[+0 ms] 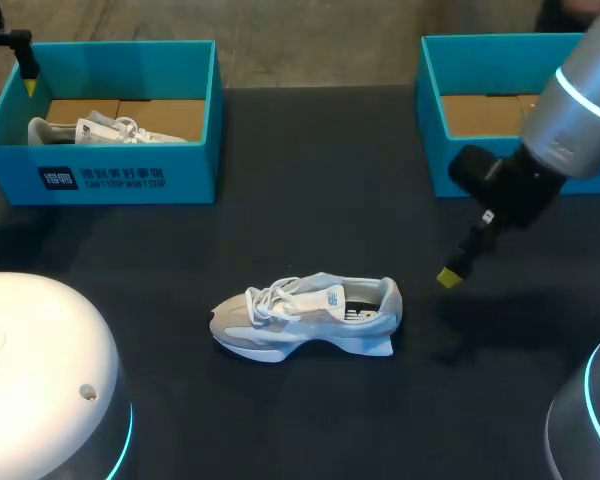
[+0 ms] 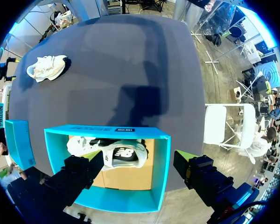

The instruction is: Take the shoe out of the shoebox, open the shoe tongue, remove and reinsert the insole, then place the shoe into the shoebox

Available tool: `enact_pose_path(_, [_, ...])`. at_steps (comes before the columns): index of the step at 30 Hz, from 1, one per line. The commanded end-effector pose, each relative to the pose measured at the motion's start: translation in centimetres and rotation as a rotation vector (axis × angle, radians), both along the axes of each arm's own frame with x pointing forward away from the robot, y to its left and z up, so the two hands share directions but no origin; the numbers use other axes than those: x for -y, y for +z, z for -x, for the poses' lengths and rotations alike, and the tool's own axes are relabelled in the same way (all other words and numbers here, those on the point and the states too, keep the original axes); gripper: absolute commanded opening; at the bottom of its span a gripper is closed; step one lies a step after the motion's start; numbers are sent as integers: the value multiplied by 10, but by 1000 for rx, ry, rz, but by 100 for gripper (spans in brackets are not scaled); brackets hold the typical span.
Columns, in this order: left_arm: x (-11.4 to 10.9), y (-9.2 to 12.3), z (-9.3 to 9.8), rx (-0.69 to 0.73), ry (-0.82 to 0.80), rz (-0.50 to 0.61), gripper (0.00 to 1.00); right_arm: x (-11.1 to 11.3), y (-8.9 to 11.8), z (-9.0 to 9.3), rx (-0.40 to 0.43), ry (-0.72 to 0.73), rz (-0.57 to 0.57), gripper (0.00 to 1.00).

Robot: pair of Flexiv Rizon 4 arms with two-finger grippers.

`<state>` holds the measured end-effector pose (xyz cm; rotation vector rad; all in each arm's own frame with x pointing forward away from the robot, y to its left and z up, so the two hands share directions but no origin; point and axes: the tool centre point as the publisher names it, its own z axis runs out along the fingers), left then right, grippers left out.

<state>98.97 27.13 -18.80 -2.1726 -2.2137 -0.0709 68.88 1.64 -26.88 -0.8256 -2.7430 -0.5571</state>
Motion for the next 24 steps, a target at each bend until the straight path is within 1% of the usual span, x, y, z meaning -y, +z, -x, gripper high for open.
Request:
enact_pose_path(1, [0,1,1,0,-1,-2,100,13,-12,-1,107,248,-384,100])
enact_pose_path(2, [0,1,1,0,-1,-2,100,13,-13,-1,109,287,-451,100])
enact_pose_path(4, [0,1,1,0,-1,-2,100,16,-17,-3,128,342,-489,100])
enact_pose_path(5, [0,1,1,0,-1,-2,100,17,-18,-3,142,367,-547,100])
enact_pose_path(6, [0,1,1,0,-1,-2,100,19,-18,-3,168,362,-558,100])
enact_pose_path(7, [0,1,1,0,-1,-2,100,21,-20,-4,189,383,-540,100])
enact_pose_path(8, [0,1,1,0,-1,-2,100,21,-22,-4,216,401,-569,100])
enact_pose_path(9, [0,1,1,0,-1,-2,100,22,-23,-3,251,405,-571,100])
enact_pose_path(10, [0,1,1,0,-1,-2,100,22,-25,-2,274,411,-542,100])
enact_pose_path(12, [0,1,1,0,-1,-2,100,21,-30,1,346,421,-570,100])
enact_pose_path(13, [0,1,1,0,-1,-2,100,22,-33,2,365,411,-556,100])
enact_pose_path(15, [0,1,1,0,-1,-2,100,21,-39,2,426,402,-583,100])
enact_pose_path(16, [0,1,1,0,-1,-2,100,22,-41,2,464,386,-572,100])
enact_pose_path(17, [0,1,1,0,-1,-2,100,22,-43,3,494,366,-532,100])
enact_pose_path(18, [0,1,1,0,-1,-2,100,22,-48,3,491,333,-482,100])
enact_pose_path(24, [0,1,1,0,-1,-2,100,22,-48,3,491,333,-482,100])
